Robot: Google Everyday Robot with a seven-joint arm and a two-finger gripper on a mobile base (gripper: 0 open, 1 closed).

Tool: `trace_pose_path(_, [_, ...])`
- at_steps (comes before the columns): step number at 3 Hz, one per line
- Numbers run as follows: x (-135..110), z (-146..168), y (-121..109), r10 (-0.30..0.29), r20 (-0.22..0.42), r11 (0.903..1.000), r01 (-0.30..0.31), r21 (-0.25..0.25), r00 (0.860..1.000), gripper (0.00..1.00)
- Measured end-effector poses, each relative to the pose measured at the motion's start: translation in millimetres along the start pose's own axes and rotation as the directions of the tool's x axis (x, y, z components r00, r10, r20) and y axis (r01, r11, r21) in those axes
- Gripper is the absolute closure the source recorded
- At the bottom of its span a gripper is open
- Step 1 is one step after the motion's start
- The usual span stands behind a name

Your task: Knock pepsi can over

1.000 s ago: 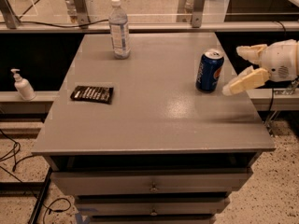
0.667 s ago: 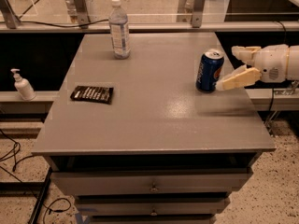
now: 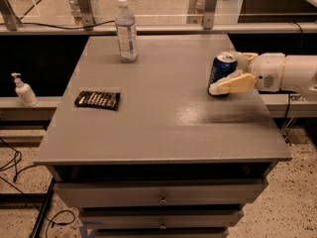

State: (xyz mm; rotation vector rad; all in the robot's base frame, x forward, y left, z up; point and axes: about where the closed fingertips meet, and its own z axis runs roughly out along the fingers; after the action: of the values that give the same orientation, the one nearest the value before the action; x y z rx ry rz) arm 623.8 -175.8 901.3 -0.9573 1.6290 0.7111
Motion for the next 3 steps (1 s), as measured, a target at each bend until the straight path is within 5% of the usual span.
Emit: trace_pose_path(3, [-60.4,71.8,50.7,0.023,0.054,0.9995,-0.022,-0.025,0.998,0.00])
